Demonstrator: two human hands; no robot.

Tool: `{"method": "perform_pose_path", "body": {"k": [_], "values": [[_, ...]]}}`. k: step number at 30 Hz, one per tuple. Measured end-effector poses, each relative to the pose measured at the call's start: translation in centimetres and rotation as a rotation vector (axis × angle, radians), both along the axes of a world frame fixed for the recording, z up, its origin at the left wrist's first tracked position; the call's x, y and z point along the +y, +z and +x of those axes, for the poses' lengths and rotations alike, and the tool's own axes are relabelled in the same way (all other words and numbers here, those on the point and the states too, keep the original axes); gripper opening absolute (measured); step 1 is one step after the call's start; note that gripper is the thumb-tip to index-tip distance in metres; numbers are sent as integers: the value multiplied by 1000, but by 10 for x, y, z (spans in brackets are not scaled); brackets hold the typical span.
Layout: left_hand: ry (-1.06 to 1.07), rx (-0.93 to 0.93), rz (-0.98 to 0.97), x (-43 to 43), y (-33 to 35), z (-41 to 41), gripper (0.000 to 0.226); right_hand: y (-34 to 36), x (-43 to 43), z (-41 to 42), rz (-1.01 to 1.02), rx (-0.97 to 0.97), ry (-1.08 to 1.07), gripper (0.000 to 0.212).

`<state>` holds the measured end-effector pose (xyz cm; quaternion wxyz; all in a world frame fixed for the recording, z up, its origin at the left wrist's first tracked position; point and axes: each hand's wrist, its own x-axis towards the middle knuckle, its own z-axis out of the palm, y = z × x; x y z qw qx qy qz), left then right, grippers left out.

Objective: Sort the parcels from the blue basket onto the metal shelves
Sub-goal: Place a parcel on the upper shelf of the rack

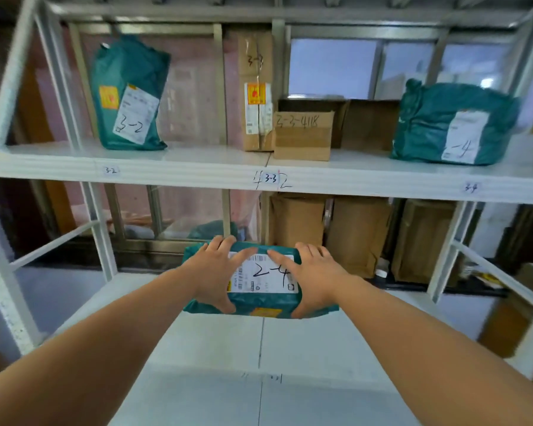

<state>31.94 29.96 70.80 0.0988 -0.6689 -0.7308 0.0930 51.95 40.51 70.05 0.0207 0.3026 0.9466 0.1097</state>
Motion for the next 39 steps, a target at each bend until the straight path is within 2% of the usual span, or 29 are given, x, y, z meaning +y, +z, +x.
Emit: {"method": "perform_pose_path", "body": {"k": [6, 15, 20, 24, 39], "values": [[16, -1, 68, -17, 58, -17, 126, 66, -17, -7, 128, 35, 38, 115], [17, 68, 221, -41, 139, -30, 124, 149, -31, -18, 271, 98, 61, 116], [16, 147, 338, -46, 161, -32, 124, 177, -33, -20, 431, 119, 54, 115], [4, 244, 492, -43, 176, -29, 123, 194, -30, -17, 577, 210, 57, 112], [-89, 391, 735, -4, 237, -4, 121, 249, -30, 18, 799, 293, -128, 108]]}}
